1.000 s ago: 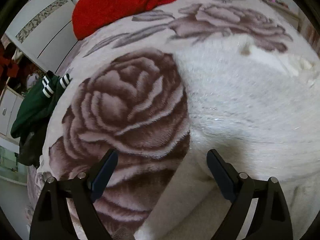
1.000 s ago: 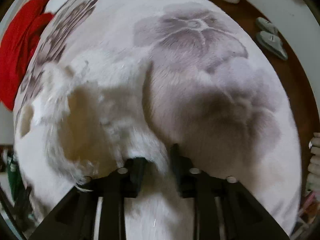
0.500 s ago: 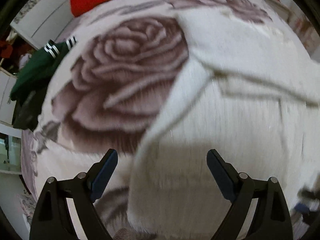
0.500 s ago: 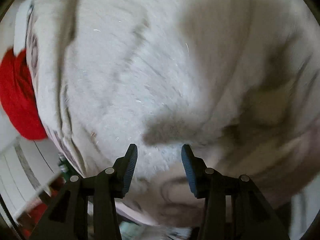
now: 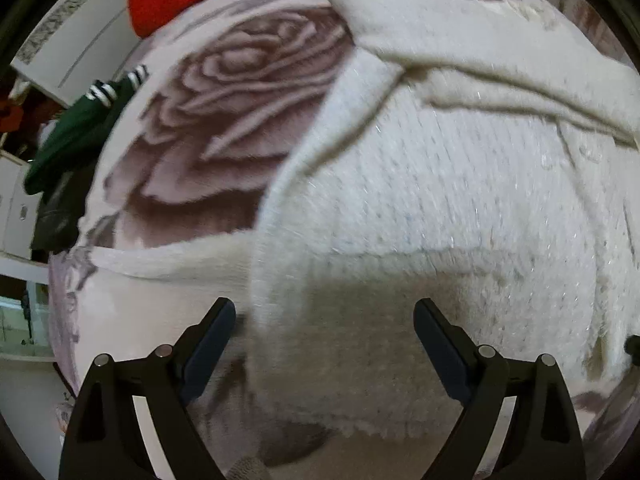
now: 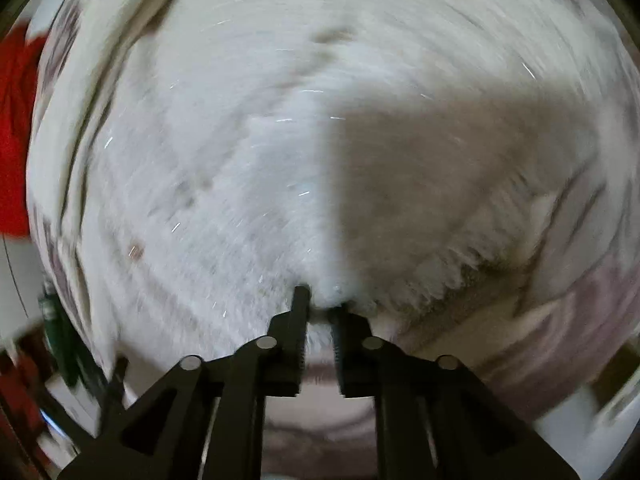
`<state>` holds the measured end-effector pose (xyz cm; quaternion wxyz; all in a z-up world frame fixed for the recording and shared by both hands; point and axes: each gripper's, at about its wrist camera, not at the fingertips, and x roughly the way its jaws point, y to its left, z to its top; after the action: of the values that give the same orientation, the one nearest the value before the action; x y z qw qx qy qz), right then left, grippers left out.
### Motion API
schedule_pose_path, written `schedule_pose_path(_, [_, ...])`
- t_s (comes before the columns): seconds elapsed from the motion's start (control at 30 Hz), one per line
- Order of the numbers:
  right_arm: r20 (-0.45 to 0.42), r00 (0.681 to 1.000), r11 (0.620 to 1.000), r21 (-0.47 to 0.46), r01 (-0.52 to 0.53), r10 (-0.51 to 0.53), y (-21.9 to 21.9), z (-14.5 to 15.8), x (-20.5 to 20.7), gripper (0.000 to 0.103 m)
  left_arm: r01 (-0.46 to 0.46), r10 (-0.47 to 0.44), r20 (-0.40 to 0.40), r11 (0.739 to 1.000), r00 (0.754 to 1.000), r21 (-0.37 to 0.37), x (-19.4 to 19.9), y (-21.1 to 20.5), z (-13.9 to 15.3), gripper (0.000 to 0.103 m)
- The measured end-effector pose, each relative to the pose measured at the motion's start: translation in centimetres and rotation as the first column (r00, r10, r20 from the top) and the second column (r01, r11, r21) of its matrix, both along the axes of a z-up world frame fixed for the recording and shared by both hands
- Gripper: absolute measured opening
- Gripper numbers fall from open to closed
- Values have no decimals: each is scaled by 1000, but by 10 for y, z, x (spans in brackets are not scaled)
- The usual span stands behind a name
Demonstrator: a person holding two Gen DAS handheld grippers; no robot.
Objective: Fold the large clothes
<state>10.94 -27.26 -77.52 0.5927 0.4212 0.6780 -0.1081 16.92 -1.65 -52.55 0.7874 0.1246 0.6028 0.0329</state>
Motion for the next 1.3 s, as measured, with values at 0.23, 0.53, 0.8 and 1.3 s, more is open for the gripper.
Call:
schedule_pose_path(0.23, [129, 974, 976, -135, -170, 187, -33, 83, 15, 47, -85, 78, 97, 994, 992, 72, -9, -8, 33, 92])
schedule_pose_path(0.53, [245, 867, 888, -279, -366, 435, -180, 65, 154, 58, -195, 125, 225, 926, 966, 323, -20, -94, 44, 92])
schedule_pose_path(0.8, [291, 595, 658, -431, -618, 749, -175, 15, 296, 57, -220, 127, 227, 863, 966, 455, 4, -146, 0, 92])
schedule_pose_path(1.3, [211, 722, 730, -408, -547, 659, -266, 64, 220, 68, 13, -69, 139, 929, 988, 370, -25, -279, 40, 92])
